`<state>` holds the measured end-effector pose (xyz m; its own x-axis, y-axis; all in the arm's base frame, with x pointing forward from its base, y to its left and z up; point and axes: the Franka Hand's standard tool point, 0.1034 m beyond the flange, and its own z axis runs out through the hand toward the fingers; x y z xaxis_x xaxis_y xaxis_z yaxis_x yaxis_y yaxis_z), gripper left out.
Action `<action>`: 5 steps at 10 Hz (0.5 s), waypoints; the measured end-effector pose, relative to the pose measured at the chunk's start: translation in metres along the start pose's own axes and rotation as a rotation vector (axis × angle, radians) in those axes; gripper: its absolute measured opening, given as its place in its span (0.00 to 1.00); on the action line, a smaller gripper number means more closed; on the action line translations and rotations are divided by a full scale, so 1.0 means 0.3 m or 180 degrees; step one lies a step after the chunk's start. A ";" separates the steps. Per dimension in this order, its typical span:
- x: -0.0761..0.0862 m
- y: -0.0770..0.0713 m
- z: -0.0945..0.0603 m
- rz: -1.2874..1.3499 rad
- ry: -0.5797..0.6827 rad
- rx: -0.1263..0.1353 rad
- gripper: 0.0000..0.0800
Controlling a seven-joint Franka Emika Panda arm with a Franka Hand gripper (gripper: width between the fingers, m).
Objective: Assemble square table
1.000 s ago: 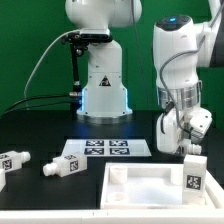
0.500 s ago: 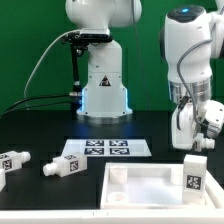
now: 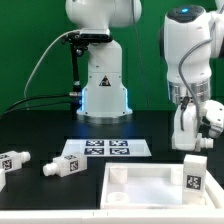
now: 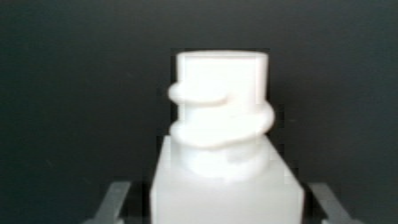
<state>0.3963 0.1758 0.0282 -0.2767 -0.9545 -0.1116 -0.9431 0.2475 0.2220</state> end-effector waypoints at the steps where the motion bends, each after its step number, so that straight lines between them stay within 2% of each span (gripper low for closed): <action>1: -0.013 -0.009 -0.011 -0.0308 0.0040 0.0000 0.35; 2: -0.027 -0.019 -0.020 -0.0614 0.0061 0.0026 0.35; 5: -0.015 -0.016 -0.012 -0.1251 0.0075 0.0007 0.35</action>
Offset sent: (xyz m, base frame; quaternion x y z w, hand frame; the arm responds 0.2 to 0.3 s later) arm 0.0000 0.0000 0.0000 0.0000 0.0000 -0.1938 0.9810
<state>0.4028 0.1783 0.0311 0.1099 -0.9801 -0.1654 -0.9768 -0.1373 0.1646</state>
